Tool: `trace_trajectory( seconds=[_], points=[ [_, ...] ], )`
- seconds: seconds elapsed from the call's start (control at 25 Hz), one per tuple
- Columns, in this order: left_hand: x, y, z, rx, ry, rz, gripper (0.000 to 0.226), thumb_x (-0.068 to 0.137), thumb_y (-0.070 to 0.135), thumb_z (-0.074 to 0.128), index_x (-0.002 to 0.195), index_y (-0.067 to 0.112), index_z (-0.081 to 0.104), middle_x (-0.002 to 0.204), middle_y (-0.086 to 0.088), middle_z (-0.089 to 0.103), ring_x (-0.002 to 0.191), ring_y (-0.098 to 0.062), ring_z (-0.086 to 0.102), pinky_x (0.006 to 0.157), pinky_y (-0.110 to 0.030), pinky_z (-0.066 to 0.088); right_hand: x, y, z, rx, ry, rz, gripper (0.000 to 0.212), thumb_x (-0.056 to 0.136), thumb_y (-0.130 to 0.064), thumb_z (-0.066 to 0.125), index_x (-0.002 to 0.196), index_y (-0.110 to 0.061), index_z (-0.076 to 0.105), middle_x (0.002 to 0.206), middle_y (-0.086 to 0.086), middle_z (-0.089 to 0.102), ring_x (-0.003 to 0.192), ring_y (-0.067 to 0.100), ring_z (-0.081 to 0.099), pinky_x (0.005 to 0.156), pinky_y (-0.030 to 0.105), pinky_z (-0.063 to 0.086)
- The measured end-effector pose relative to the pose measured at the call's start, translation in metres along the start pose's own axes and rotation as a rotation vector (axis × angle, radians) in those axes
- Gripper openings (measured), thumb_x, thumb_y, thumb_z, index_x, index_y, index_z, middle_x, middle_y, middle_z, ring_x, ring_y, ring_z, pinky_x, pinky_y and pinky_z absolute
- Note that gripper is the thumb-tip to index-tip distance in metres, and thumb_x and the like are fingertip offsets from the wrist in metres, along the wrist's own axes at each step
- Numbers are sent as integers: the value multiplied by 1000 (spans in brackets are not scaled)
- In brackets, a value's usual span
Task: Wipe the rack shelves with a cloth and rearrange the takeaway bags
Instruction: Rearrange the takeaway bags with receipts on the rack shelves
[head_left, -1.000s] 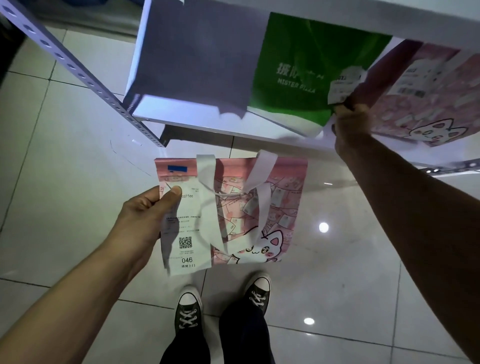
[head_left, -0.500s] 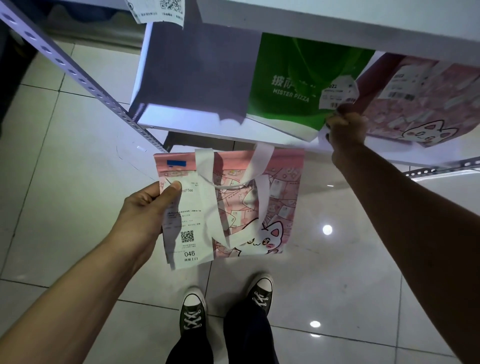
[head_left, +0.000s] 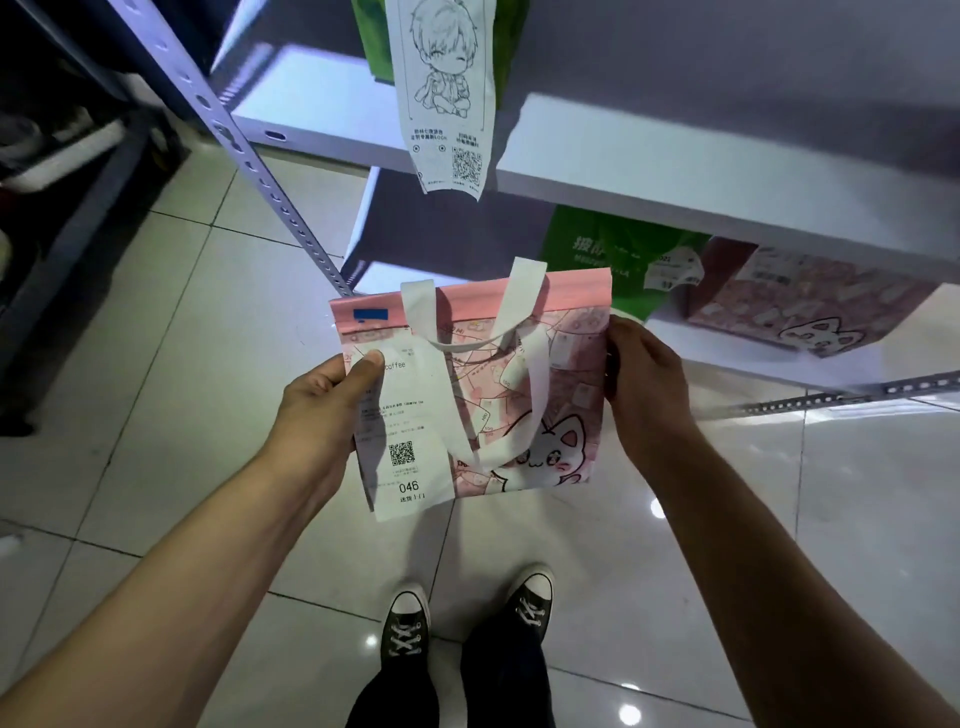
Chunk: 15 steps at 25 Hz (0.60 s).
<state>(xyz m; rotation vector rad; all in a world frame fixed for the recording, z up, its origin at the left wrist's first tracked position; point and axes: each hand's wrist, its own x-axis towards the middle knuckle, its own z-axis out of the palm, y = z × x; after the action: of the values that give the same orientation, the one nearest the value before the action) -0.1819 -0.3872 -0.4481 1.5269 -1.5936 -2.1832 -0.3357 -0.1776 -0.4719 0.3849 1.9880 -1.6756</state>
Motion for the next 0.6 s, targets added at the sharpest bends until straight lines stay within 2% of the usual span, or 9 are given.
trace_trajectory(
  seconds=[0.2, 0.32, 0.4, 0.48, 0.6],
  points=[
    [-27, 33, -33, -48, 34, 22, 21, 101, 28, 57, 102, 19, 76, 90, -3, 79, 68, -16, 72, 74, -36, 55, -31, -66, 28, -32, -72, -165, 22, 100, -19, 53, 101, -12, 73, 88, -2, 76, 85, 18, 70, 73, 27, 58],
    [-37, 50, -50, -70, 56, 40, 21, 101, 28, 56, 102, 19, 75, 89, -3, 79, 65, -14, 72, 72, -35, 54, -41, -109, 46, 31, -112, -302, 19, 101, -14, 56, 109, -2, 69, 95, 13, 75, 82, 19, 71, 75, 29, 61],
    [-42, 59, -60, -87, 65, 65, 22, 100, 27, 57, 106, 16, 74, 87, -3, 79, 64, -14, 72, 72, -35, 54, -40, -141, 62, 35, -19, -353, 15, 95, -20, 67, 108, -14, 70, 95, 4, 77, 82, 10, 72, 73, 23, 60],
    [-46, 66, -67, -103, 68, 91, 23, 100, 26, 57, 109, 13, 74, 86, -3, 79, 64, -15, 72, 70, -34, 55, -36, -173, 83, -23, 17, -457, 27, 87, -31, 76, 110, -24, 64, 98, -6, 73, 87, 3, 70, 70, 17, 57],
    [-52, 73, -76, -103, 94, 106, 24, 101, 26, 56, 111, 13, 73, 86, -2, 79, 64, -14, 73, 69, -34, 54, -24, -208, 116, -66, 34, -540, 44, 80, -33, 82, 114, -21, 56, 99, -8, 63, 86, 2, 65, 67, 15, 56]
  ],
)
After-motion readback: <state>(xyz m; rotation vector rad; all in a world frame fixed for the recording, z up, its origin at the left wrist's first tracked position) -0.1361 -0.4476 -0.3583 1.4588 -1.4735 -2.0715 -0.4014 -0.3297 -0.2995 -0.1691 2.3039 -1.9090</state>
